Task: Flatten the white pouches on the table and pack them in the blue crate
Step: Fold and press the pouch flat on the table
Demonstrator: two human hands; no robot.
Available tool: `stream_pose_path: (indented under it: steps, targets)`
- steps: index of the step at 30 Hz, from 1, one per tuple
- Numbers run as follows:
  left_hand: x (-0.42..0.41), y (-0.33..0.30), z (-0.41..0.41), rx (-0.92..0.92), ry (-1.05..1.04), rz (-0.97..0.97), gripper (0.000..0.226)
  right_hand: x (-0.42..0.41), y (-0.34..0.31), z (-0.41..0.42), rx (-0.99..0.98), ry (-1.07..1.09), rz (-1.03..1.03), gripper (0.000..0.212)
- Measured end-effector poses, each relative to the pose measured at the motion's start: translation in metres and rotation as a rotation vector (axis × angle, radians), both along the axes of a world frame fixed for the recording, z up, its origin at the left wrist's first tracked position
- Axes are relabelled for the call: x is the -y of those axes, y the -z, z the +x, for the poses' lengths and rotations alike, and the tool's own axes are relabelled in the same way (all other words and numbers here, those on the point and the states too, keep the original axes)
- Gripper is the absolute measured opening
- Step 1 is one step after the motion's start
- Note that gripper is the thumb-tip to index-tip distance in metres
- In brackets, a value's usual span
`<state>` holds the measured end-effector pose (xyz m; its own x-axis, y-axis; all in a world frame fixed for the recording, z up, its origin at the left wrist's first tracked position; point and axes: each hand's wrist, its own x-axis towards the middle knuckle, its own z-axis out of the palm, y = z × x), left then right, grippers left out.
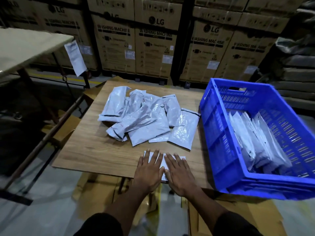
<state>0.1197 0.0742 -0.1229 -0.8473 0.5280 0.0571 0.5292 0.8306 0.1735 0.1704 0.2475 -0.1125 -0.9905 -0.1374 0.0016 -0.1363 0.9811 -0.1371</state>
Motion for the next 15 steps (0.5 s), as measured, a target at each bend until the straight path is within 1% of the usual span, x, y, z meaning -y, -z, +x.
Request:
stream_pose_path:
  steps: [6, 15]
  targets:
    - [0.0004, 0.0021, 0.0046, -0.007, -0.026, 0.007, 0.061, 0.0021, 0.0019, 0.0032, -0.049, -0.006, 0.029, 0.057]
    - [0.0006, 0.0019, 0.0045, 0.007, -0.02, -0.01, 0.062, 0.003, 0.0011, 0.0032, -0.029, 0.002, 0.052, 0.058]
